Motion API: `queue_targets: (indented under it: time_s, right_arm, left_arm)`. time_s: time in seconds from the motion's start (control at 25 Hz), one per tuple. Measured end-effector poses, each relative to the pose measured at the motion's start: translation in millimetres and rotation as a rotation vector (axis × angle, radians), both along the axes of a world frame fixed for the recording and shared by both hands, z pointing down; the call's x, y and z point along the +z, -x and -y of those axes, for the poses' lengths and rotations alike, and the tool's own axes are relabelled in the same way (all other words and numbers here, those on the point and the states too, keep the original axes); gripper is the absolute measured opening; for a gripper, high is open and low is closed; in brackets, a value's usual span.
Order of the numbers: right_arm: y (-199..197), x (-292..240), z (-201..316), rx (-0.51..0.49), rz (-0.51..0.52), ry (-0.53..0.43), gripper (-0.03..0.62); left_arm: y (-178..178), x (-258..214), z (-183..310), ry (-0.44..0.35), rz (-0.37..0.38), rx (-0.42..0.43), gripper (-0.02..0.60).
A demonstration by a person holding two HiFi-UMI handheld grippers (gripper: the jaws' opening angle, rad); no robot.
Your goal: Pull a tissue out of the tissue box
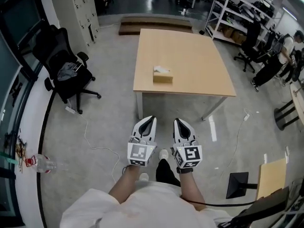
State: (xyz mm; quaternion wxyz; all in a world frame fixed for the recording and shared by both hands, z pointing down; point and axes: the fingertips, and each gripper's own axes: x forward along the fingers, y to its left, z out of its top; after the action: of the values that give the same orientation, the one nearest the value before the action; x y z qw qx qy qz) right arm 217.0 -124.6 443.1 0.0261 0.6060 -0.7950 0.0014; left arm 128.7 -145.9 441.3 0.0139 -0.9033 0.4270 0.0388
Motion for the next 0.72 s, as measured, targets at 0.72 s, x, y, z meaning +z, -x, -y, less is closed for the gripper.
queue_targets:
  time_s: [0.72]
  right_arm:
    - [-157,-30,250,-0.099,0.079,-0.002,0.003]
  left_arm:
    - [-134,-30,218,-0.032,0.07,-0.116,0.0]
